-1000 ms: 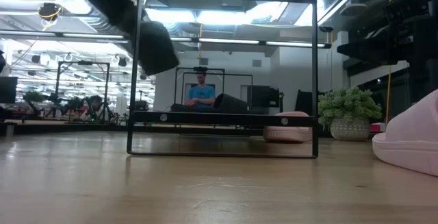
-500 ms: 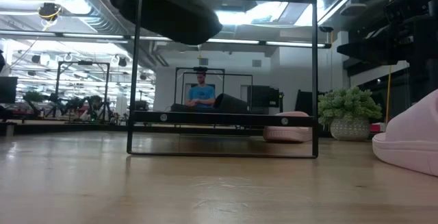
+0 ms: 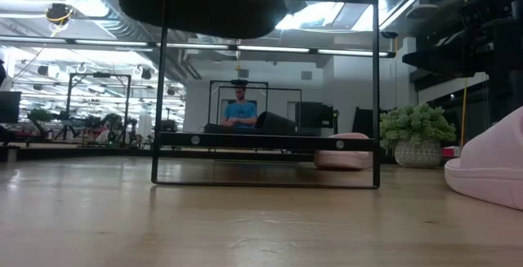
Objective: Pick and place slides into the shelf
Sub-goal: Put the black slide on the shelf
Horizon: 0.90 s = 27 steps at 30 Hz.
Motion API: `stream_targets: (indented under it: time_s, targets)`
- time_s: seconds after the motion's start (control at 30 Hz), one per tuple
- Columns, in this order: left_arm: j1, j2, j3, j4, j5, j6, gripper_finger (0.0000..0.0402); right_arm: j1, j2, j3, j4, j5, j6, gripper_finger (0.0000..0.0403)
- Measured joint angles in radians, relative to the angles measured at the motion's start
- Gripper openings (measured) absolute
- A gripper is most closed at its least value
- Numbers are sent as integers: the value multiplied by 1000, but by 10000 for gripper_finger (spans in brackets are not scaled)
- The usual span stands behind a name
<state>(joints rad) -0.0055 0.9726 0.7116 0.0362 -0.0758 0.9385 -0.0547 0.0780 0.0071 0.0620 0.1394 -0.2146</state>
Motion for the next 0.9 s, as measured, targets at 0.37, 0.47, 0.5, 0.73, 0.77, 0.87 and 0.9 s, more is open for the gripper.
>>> stream_targets:
  time_s: [0.37,0.47,0.5,0.73,0.77,0.87,0.9]
  targets:
    - [74,202,0,97,132,171,0,0,0,0,1,0,5,26]
    - [102,248,0,105,131,173,0,0,0,0,1,0,5,26]
    - [110,259,0,116,131,176,0,0,0,0,1,0,5,26]
    - [171,301,43,101,186,248,0,0,0,0,9,0,8,26]
    - [183,300,50,90,222,258,0,0,0,0,9,0,8,26]
    - [220,300,63,61,335,301,0,0,0,0,9,0,7,26]
    - [232,300,64,57,364,310,0,0,0,0,9,0,6,26]
